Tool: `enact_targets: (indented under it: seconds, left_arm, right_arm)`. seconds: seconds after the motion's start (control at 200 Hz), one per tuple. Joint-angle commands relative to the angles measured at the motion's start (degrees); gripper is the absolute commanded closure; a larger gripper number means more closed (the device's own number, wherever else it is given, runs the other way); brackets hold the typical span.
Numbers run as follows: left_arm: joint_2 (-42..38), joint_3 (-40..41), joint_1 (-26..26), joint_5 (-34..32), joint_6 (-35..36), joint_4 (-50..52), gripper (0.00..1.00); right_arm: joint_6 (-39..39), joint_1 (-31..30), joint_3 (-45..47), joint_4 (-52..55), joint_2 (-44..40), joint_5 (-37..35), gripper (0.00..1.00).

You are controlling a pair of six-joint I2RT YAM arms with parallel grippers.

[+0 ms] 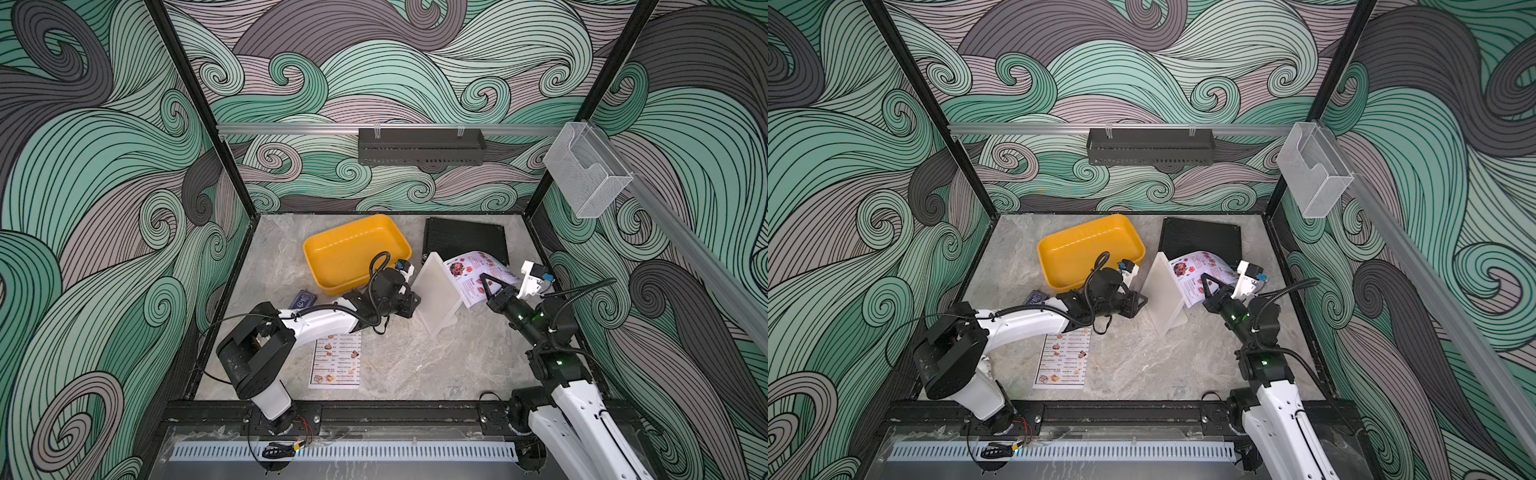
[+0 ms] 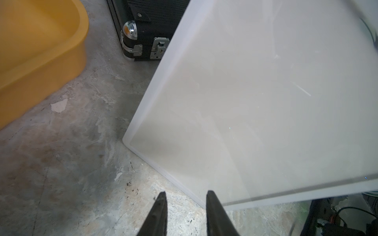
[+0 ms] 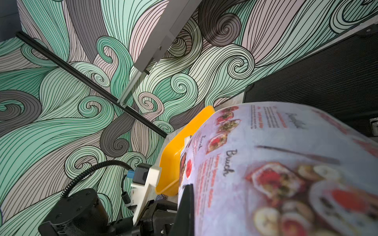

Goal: Replace the menus in the menu holders
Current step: Insert the menu into the menu holder.

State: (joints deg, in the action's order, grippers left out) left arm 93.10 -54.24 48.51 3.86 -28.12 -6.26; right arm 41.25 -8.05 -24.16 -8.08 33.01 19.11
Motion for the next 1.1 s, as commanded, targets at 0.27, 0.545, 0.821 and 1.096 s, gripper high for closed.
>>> enact_targets:
  seconds: [0.27,0.545,0.821,1.096]
  left_arm:
    - [-0.29,-1.22,-0.25,-0.34,-0.45,0.37,0.68]
    - [-0.39,-1.14,-0.24,-0.20,-0.40,0.37,0.68]
    - [-0.23,-1.22,-0.21,0.01,-0.38,0.38,0.68]
    - [-0.29,-1.31,-0.26,0.12,-0.18,0.55,0.68]
  right_arm:
    - [-9.44,0.32,-7.33,11.04,0.56,2.02,1.00]
    - [-12.17,0.32,-10.64,13.80,3.57,4.50,1.00]
    - [-15.24,0.31,-14.04,13.91,8.64,6.40,1.00]
    - [-16.72,0.32,-17.34,9.04,16.38,9.83,1.00]
